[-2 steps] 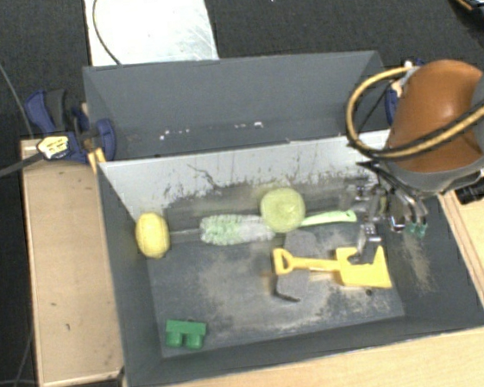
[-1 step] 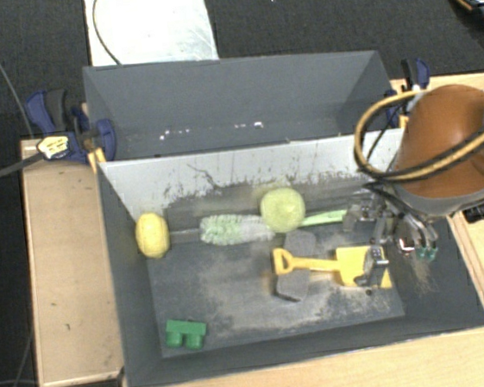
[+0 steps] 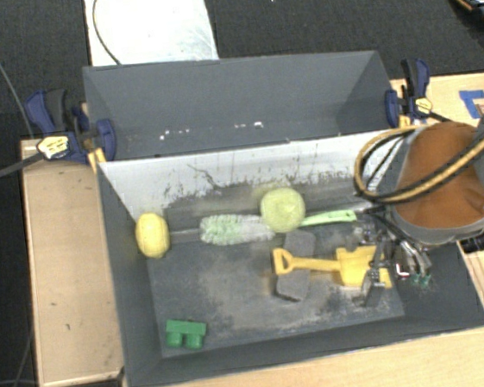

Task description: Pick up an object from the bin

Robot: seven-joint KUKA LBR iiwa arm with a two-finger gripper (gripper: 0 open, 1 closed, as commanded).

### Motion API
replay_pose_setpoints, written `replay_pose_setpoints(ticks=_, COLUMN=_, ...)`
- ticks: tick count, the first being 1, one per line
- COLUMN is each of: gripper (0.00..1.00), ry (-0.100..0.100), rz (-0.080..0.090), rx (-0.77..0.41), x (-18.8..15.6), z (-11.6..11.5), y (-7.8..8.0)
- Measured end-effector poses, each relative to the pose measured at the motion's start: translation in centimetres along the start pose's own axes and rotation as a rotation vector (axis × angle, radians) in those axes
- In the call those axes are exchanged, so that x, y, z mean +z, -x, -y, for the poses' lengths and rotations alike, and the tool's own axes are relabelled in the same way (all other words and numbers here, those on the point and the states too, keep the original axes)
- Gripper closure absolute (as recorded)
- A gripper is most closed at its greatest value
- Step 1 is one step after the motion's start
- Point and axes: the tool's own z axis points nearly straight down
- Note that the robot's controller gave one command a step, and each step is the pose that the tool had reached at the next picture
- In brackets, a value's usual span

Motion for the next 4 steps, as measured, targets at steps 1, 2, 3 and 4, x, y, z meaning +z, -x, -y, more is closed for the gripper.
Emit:
replay_pose_setpoints(ticks=1, gripper=1.0, ry=0.001, rz=0.011, rx=-0.136, x=5.04, z=2.94, y=-0.87)
replay_pose_setpoints(ticks=2, gripper=1.0, ry=0.001, rz=0.011, rx=-0.138, x=5.04, z=2.93, y=-0.87)
replay_pose_setpoints(ticks=3, gripper=1.0, ry=0.001, rz=0.011, rx=-0.138, x=5.04, z=2.93, y=-0.87)
replay_pose_setpoints(ticks=4, gripper=1.0, ry=0.002, rz=0.013, rx=-0.114, x=4.91, z=3.56, y=-0.83)
